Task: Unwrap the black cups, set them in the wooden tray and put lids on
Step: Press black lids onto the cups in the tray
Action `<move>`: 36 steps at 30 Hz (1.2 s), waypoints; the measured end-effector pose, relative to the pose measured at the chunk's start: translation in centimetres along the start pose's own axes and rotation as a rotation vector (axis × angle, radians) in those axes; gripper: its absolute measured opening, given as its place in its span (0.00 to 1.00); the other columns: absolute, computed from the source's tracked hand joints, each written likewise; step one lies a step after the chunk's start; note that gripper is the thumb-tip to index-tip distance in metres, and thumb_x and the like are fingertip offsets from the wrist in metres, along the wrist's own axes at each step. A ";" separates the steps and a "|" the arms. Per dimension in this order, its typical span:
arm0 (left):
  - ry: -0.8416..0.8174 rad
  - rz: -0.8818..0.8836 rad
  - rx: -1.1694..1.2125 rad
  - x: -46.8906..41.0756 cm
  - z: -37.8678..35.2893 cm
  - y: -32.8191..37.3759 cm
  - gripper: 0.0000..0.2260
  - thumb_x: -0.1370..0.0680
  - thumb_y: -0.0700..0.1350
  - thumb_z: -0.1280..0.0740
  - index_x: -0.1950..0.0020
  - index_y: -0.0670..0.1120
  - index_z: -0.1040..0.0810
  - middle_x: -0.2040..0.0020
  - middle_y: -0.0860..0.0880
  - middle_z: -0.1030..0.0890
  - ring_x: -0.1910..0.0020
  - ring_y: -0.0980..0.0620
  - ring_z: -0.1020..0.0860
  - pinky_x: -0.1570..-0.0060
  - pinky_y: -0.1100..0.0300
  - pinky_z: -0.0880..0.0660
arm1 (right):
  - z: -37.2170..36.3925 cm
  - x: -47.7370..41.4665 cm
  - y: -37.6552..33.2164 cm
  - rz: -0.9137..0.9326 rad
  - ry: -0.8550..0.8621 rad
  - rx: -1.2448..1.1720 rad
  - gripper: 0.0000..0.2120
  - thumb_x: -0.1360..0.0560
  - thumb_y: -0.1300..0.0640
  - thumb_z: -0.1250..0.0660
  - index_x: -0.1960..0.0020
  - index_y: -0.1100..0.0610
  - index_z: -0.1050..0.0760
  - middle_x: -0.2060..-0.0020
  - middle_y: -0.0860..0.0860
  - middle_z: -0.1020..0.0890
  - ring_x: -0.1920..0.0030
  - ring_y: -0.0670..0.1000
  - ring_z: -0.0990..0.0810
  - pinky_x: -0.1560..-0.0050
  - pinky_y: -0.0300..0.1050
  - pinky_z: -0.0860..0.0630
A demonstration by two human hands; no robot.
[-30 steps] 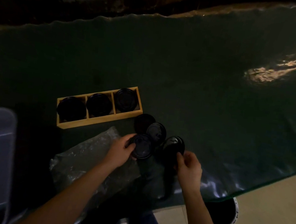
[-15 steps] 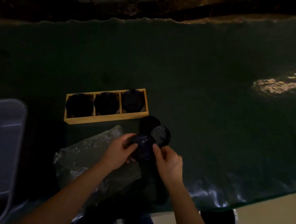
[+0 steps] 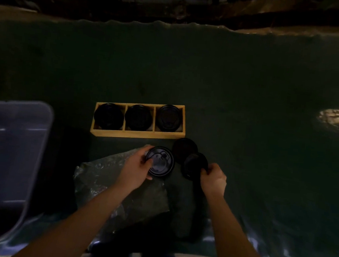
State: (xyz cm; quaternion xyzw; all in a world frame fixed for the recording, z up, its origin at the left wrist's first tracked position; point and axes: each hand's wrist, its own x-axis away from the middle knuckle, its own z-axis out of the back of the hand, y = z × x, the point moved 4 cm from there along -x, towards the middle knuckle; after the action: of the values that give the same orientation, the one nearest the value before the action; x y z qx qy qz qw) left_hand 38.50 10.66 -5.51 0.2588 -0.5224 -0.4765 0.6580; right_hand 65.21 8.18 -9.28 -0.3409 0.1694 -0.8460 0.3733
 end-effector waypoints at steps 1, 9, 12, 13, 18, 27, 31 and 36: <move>-0.002 0.005 0.021 -0.1 -0.1 -0.1 0.21 0.17 0.39 0.35 0.24 0.47 0.31 0.36 0.43 0.21 0.56 0.52 0.16 0.70 0.64 0.20 | 0.1 -0.1 0.2 -0.019 0.006 -0.049 0.10 0.21 0.58 0.30 0.43 0.61 0.20 0.47 0.62 0.15 0.43 0.65 0.18 0.46 0.53 0.23; -0.096 -0.005 0.189 -0.7 -2.1 0.7 0.12 0.17 0.47 0.37 0.34 0.52 0.26 0.37 0.43 0.21 0.47 0.47 0.17 0.65 0.57 0.16 | 0.5 2.8 -2.1 0.062 -0.064 -0.432 0.08 0.23 0.57 0.26 0.59 0.51 0.22 0.65 0.50 0.16 0.63 0.52 0.16 0.55 0.53 0.18; -0.160 0.039 0.276 -0.5 -3.1 1.3 0.18 0.21 0.54 0.35 0.34 0.49 0.25 0.41 0.46 0.18 0.51 0.50 0.14 0.63 0.56 0.16 | 0.0 3.7 -4.0 0.217 -0.069 -0.227 0.05 0.25 0.57 0.25 0.56 0.54 0.21 0.66 0.48 0.17 0.63 0.50 0.18 0.60 0.42 0.25; -0.169 0.046 0.273 -0.7 -3.2 1.2 0.18 0.22 0.51 0.32 0.34 0.48 0.25 0.42 0.48 0.18 0.51 0.52 0.14 0.62 0.56 0.16 | -0.1 3.7 -4.5 0.257 -0.070 -0.188 0.05 0.25 0.57 0.25 0.55 0.55 0.20 0.65 0.48 0.17 0.63 0.50 0.18 0.61 0.39 0.27; -0.060 0.052 0.150 -1.6 -1.8 0.4 0.17 0.21 0.34 0.30 0.39 0.52 0.26 0.47 0.51 0.20 0.56 0.56 0.16 0.65 0.56 0.16 | -0.3 2.6 -4.7 0.150 -0.103 -0.280 0.16 0.22 0.44 0.29 0.48 0.57 0.22 0.63 0.50 0.15 0.63 0.52 0.14 0.56 0.51 0.17; 0.022 0.076 0.126 -1.8 0.8 -0.9 0.18 0.20 0.35 0.31 0.35 0.52 0.27 0.47 0.48 0.20 0.53 0.53 0.17 0.64 0.55 0.16 | -1.8 -1.1 -3.5 -0.026 -0.147 -0.099 0.10 0.20 0.55 0.33 0.41 0.59 0.24 0.59 0.58 0.13 0.70 0.51 0.17 0.55 0.50 0.18; 0.033 0.082 0.125 -2.0 1.1 -0.7 0.19 0.19 0.34 0.33 0.30 0.46 0.27 0.47 0.46 0.20 0.55 0.55 0.18 0.66 0.60 0.17 | -1.1 -0.4 -3.3 -0.028 -0.116 -0.278 0.04 0.20 0.59 0.32 0.46 0.58 0.22 0.60 0.57 0.14 0.69 0.49 0.17 0.63 0.47 0.19; -0.017 0.011 0.193 -1.9 0.6 1.2 0.11 0.17 0.38 0.36 0.39 0.53 0.25 0.49 0.46 0.18 0.55 0.54 0.16 0.64 0.57 0.16 | -0.7 2.8 -5.2 0.137 -0.173 -0.392 0.03 0.22 0.59 0.29 0.52 0.53 0.21 0.65 0.54 0.15 0.67 0.53 0.18 0.59 0.56 0.20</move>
State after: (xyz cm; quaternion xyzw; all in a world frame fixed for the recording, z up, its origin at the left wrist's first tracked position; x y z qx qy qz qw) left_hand 38.37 12.97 -5.10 0.3141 -0.5728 -0.4227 0.6281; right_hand 60.64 9.57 -5.68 -0.4660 0.3204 -0.7373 0.3696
